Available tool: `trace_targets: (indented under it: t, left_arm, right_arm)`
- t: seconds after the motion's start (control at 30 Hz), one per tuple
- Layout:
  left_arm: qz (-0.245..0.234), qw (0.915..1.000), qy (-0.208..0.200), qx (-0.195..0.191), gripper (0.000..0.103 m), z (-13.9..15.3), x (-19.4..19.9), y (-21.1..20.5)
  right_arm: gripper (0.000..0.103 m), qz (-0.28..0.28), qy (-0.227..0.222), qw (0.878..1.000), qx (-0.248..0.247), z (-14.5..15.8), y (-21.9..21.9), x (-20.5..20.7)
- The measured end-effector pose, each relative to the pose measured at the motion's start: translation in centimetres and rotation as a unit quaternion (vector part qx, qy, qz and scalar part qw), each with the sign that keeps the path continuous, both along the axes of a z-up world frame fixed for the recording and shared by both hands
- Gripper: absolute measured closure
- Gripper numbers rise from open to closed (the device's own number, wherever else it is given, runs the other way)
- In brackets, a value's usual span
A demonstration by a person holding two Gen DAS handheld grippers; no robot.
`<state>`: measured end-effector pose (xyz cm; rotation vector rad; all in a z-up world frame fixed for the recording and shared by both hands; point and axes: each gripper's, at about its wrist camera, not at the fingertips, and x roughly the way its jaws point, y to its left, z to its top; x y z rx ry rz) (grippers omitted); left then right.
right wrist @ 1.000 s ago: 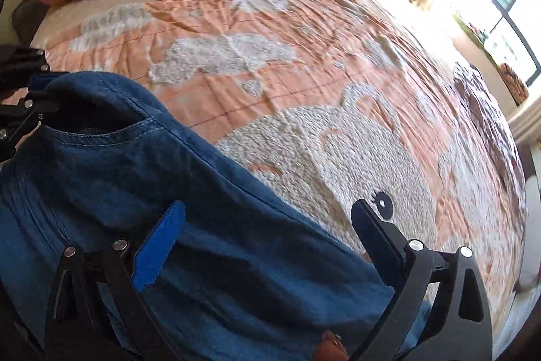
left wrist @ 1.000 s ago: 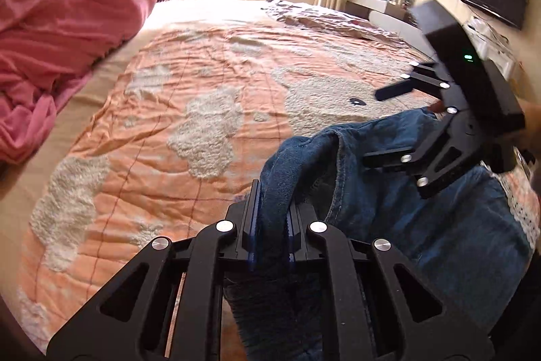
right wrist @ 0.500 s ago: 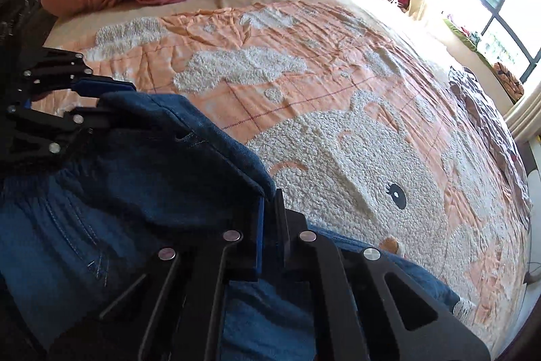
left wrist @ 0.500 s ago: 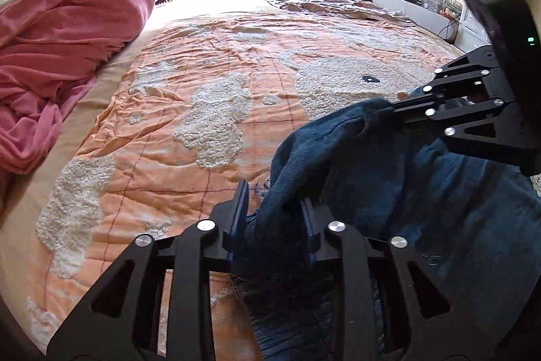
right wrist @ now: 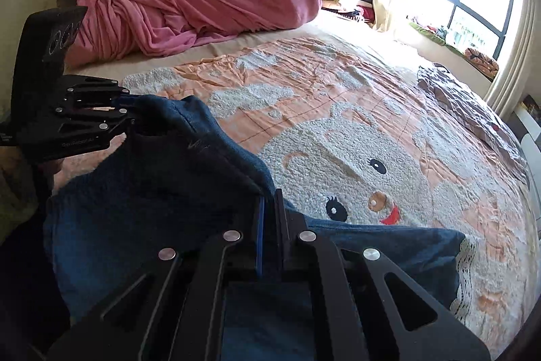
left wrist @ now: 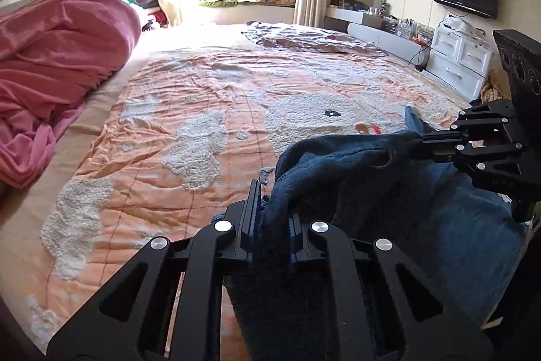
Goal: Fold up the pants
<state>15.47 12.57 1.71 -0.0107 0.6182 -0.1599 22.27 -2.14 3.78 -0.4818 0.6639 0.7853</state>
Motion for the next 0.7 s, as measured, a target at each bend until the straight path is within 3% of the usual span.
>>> trace_targets:
  t: [0.07,0.2,0.33,0.53,0.7]
  left_arm:
    - [-0.002,0.9997,-0.011,0.021,0.096,0.7,-1.5,-0.8]
    - [-0.001,0.9933,-0.046,0.106,0.096,1.0,-4.8,-3.4]
    - [0.001,0.9855,-0.046,0.163,0.096,0.5,-8.1,-5.3]
    - [-0.004,0.9886,-0.022,0.149,0.096,-0.1,-11.9,-5.2]
    - [0.002,0.9891,0.008,0.147,0.096,-1.3,-13.5,-5.3]
  right_arm:
    - [0.099,0.0,-0.004,1.0,0.011,0.5,-0.8,-2.2]
    - [0.099,0.004,-0.007,1.0,0.02,1.0,-1.9,-6.7]
    - [0.099,0.016,-0.004,1.0,0.025,0.4,-2.8,-11.1]
    - [0.099,0.032,0.011,0.999,0.03,-2.0,-3.5,-15.9]
    - [0.099,0.039,0.017,0.999,0.02,-4.2,-3.1,-17.5]
